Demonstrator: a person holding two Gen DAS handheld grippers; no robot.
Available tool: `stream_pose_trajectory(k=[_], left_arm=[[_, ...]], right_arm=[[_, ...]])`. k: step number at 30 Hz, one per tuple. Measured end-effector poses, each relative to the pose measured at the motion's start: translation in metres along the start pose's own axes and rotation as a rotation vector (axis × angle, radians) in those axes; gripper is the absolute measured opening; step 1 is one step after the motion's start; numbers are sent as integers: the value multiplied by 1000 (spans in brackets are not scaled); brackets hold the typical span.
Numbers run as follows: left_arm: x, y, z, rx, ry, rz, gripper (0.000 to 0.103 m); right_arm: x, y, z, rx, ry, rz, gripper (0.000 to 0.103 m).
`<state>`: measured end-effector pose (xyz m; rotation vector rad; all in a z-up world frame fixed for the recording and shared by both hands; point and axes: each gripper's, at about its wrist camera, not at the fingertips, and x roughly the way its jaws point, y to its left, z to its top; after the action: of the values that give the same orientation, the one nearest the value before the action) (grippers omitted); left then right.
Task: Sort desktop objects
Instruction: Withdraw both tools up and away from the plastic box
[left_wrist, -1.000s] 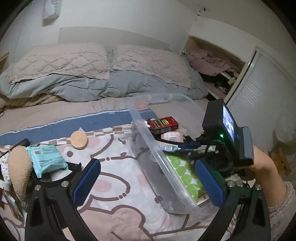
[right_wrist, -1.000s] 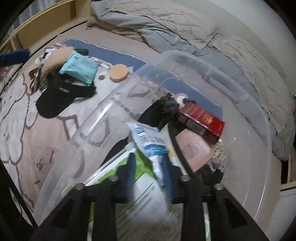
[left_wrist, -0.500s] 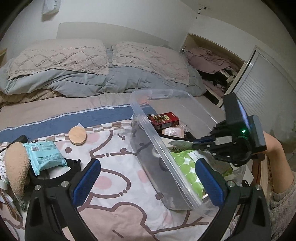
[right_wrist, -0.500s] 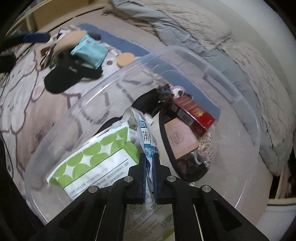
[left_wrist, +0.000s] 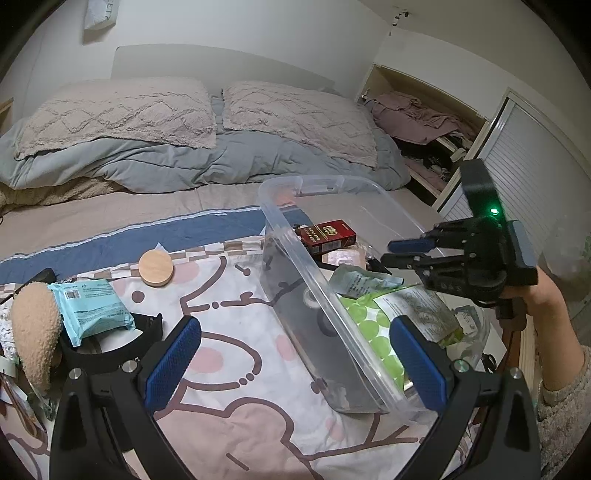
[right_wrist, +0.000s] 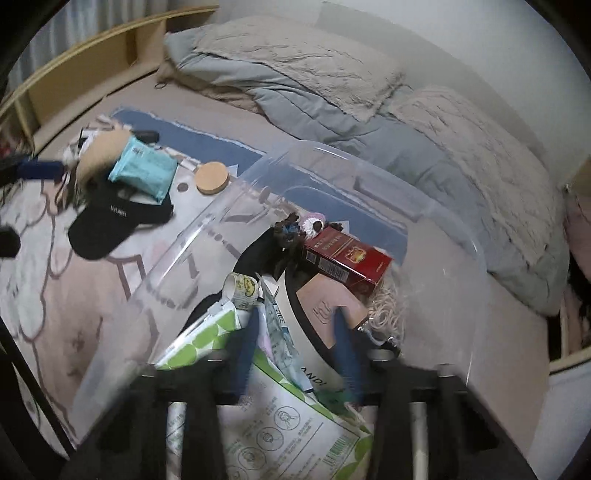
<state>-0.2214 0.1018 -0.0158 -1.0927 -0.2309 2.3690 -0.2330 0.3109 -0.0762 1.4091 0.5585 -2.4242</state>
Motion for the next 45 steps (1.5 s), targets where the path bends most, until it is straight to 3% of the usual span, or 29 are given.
stream_pose_trajectory(k=[9,19,23,26,27,28,30,35,39,45], left_arm=[[-5,0,-2,4,-4,-4,103],[-13,-3,-3,8,-4,-18,103],[-16,-4,-3,10,-8,-20,103],[-19,-4,-4,12,-12,-18,103],[-20,-4,-4,13,-14,-16,103],[-21,-3,-5,13,-16,-16,103],[-23,-4,-5,13,-20,-14,103],[-29,-7,-8,31,-29,-7,103],[-34,-10,-10,44,-39,-5,103],[-50,-20,-14,65,-83,12,103]], right_arm=[[45,14,-8,37,111,-5,16],[60,23,-14,67,162,79,17],[48,20,-13,95,104,47,17],[31,16,-13,138,25,72,17],[25,15,-14,152,7,80,25],[21,14,-14,159,-6,79,50],[8,17,-17,161,-59,50,75],[-17,15,-23,214,-145,11,75],[-41,17,-35,278,-232,4,99],[-79,26,-47,343,-341,-23,103]])
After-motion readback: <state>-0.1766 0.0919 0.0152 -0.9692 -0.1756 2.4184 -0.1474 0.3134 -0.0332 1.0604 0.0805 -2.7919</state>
